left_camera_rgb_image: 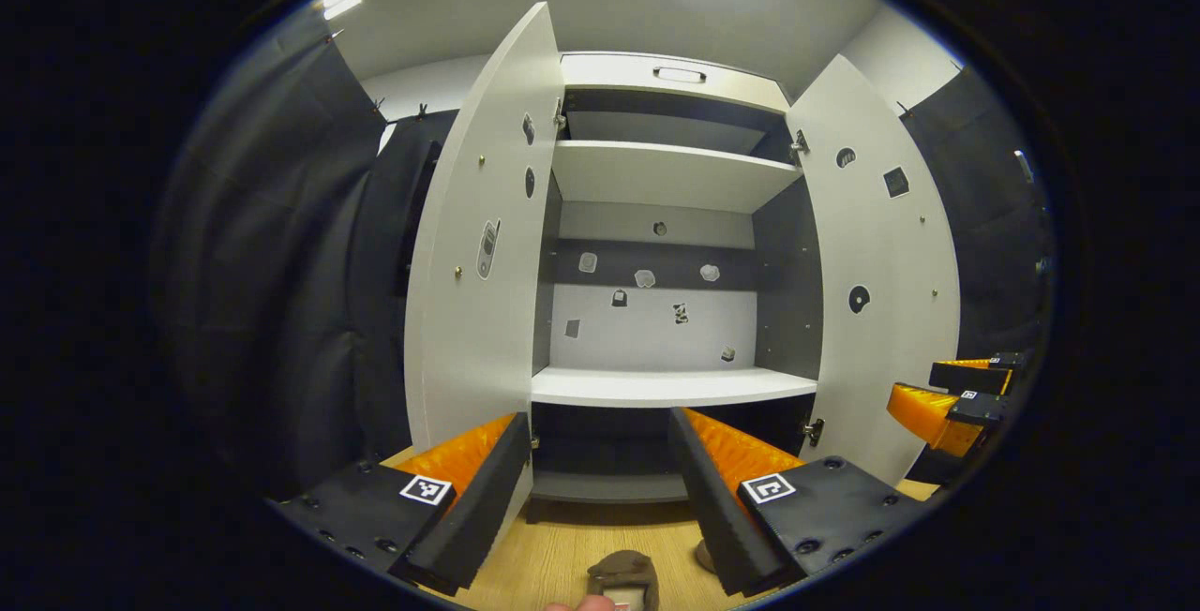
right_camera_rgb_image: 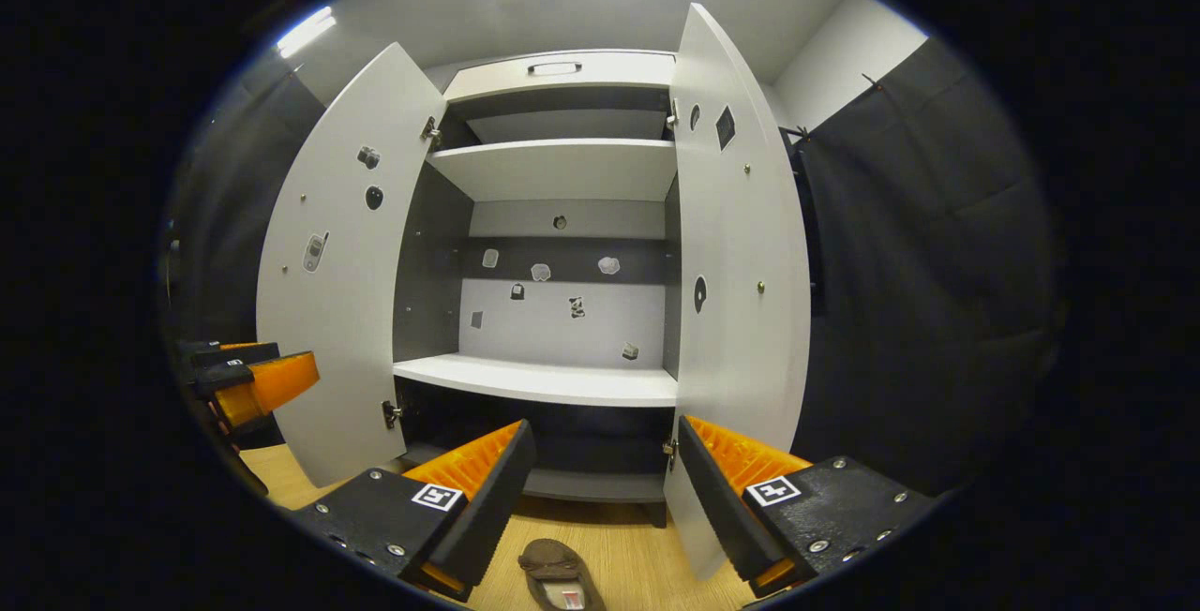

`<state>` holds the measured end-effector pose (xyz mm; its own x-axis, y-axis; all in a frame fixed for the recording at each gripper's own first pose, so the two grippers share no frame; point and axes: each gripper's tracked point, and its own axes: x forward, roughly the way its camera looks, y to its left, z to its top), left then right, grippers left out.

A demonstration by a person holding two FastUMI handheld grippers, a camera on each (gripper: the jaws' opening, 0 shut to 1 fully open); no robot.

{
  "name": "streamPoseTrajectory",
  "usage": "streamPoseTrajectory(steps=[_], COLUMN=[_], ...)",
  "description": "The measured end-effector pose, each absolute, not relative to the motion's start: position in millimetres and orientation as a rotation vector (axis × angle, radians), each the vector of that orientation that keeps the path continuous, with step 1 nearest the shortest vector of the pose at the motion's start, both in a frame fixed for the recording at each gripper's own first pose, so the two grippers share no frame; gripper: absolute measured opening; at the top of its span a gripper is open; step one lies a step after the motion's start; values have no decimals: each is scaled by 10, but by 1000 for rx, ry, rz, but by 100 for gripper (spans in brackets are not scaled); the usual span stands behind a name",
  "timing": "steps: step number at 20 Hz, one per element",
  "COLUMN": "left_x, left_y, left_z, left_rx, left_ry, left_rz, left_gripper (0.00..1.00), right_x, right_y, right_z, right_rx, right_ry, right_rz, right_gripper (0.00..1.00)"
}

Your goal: Grab one shoe with the right hand and put it into the shoe cabinet, grab the other shoe with the left hand and put it into the shoe cabinet; then close the right door with the right hand and the left door with the left hand.

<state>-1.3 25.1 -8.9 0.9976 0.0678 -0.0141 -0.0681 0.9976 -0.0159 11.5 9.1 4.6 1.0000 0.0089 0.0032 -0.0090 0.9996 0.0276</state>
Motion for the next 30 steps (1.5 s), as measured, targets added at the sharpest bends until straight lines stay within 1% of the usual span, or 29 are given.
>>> streamPoseTrajectory(steps=[3, 4, 5, 11, 12, 13, 15, 18, 19, 20, 21, 22, 23, 24, 27, 30], left_x=[-3, -3, 4, 8, 14, 16, 10, -2, -13, -21, -29, -32, -36, -34, -40, -56], left_y=[282, 289, 292, 293, 296, 292, 281, 277, 278, 286, 292, 303, 308, 314, 314, 324], left_z=[-99, -104, -108, -121, -121, -127, -145, -180, -191, -197, -199, -213, -227, -242, -279, -278], left_rx=[-14, -12, -11, -12, -11, -11, -12, -17, -17, -14, -13, -14, -17, -20, -28, -17], left_ry=[15, 16, 17, 21, 22, 26, 30, 39, 43, 44, 46, 49, 53, 58, 71, 73], left_rz=[71, 73, 72, 65, 64, 63, 61, 66, 68, 70, 73, 77, 79, 82, 87, 94], left_gripper=[96, 96, 96, 96, 94, 96, 96, 96, 94, 96, 96, 94, 94, 96, 96, 96], right_x=[131, 134, 141, 160, 178, 200, 283, 416, 439, 452, 468, 476, 477, 462, 357, 304], right_y=[139, 147, 156, 211, 210, 220, 259, 305, 327, 335, 360, 375, 382, 389, 367, 315], right_z=[52, 52, 42, 85, 91, 90, 14, -354, -513, -667, -835, -1008, -1198, -1409, -2080, -2617], right_rx=[24, 20, 14, -19, -28, -41, -73, -109, -113, -115, -118, -123, -134, -147, -157, -151], right_ry=[-6, -6, -4, -18, -22, -25, -12, 69, 102, 135, 164, 197, 235, 282, 439, 580], right_rz=[17, 17, 17, 25, 28, 38, 69, 111, 119, 126, 137, 147, 155, 168, 201, 217], right_gripper=[94, 98, 94, 94, 94, 94, 94, 94, 94, 94, 94, 94, 94, 94, 94, 93])
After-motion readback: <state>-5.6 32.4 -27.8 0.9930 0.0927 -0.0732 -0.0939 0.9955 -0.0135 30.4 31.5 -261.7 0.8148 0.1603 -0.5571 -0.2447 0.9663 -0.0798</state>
